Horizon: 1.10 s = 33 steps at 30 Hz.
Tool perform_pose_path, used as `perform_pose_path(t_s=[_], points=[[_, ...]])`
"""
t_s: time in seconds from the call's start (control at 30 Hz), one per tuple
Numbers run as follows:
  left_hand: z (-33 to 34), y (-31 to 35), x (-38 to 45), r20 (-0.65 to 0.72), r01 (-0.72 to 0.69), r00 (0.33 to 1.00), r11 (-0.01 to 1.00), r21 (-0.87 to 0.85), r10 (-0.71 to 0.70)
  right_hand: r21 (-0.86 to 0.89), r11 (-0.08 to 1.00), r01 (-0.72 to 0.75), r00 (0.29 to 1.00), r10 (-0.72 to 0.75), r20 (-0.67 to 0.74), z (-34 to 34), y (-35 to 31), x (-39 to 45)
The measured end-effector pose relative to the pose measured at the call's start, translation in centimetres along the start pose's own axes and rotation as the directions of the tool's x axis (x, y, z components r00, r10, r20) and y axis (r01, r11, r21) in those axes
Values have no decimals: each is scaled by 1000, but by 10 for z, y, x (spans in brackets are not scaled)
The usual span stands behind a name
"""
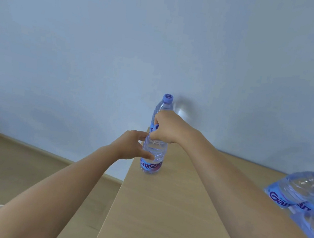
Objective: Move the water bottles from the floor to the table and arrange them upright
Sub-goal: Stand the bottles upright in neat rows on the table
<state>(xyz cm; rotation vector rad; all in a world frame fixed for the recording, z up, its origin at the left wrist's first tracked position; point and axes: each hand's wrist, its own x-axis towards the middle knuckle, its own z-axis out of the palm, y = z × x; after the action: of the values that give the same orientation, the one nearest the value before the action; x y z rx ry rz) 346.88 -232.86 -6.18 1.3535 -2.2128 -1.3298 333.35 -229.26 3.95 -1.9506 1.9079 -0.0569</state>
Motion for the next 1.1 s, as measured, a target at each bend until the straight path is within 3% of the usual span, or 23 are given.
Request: perform_pose_path(t_s=[0.57,1.1], points=[[-24,-12,46,40,-64,997,997,-32,66,72,994,-76,995,81,-64,-6,2,41],[-23,-10,67,2,-70,997,991,-114,71,29,992,-124,982,127,-136,-11,10,55]])
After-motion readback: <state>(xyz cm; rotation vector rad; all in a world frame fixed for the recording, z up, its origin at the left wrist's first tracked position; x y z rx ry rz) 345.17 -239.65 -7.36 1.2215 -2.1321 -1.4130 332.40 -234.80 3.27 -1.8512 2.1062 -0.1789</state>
